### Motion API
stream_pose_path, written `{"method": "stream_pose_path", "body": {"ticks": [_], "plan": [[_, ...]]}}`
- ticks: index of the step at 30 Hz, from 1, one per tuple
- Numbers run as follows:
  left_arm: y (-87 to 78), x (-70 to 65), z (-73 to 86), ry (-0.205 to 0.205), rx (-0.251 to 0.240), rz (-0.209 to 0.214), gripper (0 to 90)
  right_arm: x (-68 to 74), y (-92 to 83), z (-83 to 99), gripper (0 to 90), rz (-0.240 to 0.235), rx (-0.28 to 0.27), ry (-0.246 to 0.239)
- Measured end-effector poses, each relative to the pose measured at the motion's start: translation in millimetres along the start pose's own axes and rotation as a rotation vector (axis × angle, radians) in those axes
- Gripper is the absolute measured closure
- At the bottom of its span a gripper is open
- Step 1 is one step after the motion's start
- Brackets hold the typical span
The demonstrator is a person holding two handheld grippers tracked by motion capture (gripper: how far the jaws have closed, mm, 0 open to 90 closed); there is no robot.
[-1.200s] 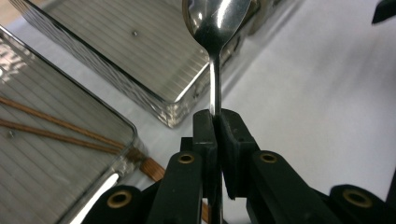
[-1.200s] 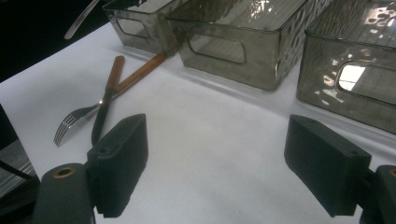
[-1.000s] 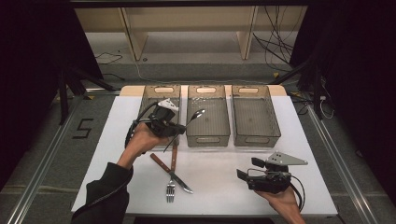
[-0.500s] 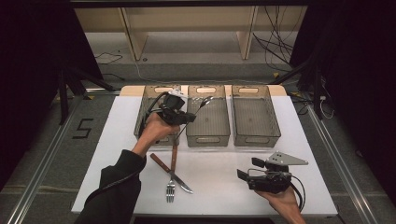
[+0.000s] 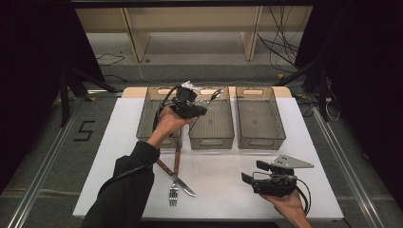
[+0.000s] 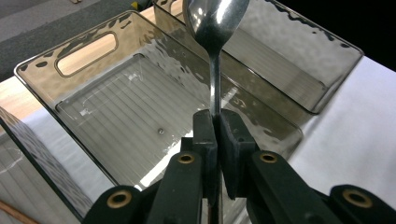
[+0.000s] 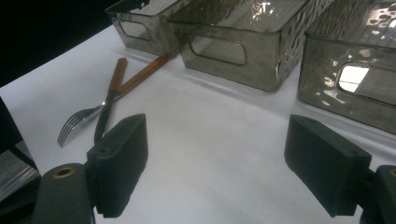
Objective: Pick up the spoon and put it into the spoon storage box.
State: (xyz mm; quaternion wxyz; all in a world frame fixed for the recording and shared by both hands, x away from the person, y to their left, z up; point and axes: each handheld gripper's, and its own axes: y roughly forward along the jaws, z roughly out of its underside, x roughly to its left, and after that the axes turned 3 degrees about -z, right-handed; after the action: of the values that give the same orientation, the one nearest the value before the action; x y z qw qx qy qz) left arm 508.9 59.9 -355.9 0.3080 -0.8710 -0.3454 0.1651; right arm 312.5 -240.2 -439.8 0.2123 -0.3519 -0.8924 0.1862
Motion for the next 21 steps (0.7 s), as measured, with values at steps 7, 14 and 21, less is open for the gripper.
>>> {"method": "stream_pose_path", "body": {"ticks": [7,14,21], "plan": [[16.2,2.2,-1.5,-0.025,-0.009,-0.007,84.5,0.3,1.8,0.7,22.4,-0.004,0.001,-0.002],[28.2,4.8,0.5,-0.04,-0.005,-0.024,84.4,0.7,1.3,0.7,22.4,-0.008,0.0,-0.001],[37.4,6.1,5.4,-0.046,0.009,-0.038,84.2,1.5,0.8,0.7,22.3,-0.01,0.001,-0.002]]}}
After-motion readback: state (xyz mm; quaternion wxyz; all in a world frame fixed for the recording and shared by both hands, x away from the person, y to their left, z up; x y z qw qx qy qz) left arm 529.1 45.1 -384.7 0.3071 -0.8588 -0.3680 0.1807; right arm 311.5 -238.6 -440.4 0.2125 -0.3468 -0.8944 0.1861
